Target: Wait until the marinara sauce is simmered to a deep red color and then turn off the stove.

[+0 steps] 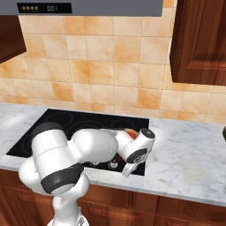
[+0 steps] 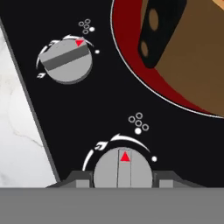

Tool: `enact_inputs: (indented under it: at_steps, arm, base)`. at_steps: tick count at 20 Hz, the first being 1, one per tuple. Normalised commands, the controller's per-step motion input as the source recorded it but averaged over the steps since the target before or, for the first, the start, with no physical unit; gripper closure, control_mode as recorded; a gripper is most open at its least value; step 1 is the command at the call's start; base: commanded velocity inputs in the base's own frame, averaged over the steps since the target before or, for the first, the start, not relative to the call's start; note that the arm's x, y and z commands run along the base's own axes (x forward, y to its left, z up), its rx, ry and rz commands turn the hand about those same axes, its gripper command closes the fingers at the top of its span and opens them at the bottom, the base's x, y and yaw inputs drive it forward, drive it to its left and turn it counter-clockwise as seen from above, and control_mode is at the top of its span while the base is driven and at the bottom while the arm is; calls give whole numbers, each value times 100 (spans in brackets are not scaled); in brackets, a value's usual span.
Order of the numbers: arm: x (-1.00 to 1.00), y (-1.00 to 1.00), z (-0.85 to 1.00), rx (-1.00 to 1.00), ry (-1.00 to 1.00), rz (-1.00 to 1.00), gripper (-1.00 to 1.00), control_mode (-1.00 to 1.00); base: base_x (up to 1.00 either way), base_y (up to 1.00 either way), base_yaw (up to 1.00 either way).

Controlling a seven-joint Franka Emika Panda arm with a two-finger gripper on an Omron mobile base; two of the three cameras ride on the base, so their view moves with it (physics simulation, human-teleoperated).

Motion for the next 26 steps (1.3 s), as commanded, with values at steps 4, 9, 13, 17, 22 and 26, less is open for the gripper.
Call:
enact_inputs:
  at_steps: [4, 9, 13, 17, 22, 26]
  arm:
    - [-5, 0, 0, 0, 1, -19, 100, -100]
    - [-1, 0, 0, 0, 1, -15, 100, -100]
    - [-2, 0, 0, 0, 4, -14, 100, -100]
    - [0, 0, 0, 0, 8, -14, 100, -100]
    - [0, 0, 0, 0, 9, -14, 100, -100]
    - [0, 0, 0, 0, 10, -14, 100, -100]
  base:
    - [0, 0, 0]
    - [0, 0, 0]
    - [0, 0, 0]
    - [0, 0, 0]
    - [0, 0, 0]
    - [0, 0, 0]
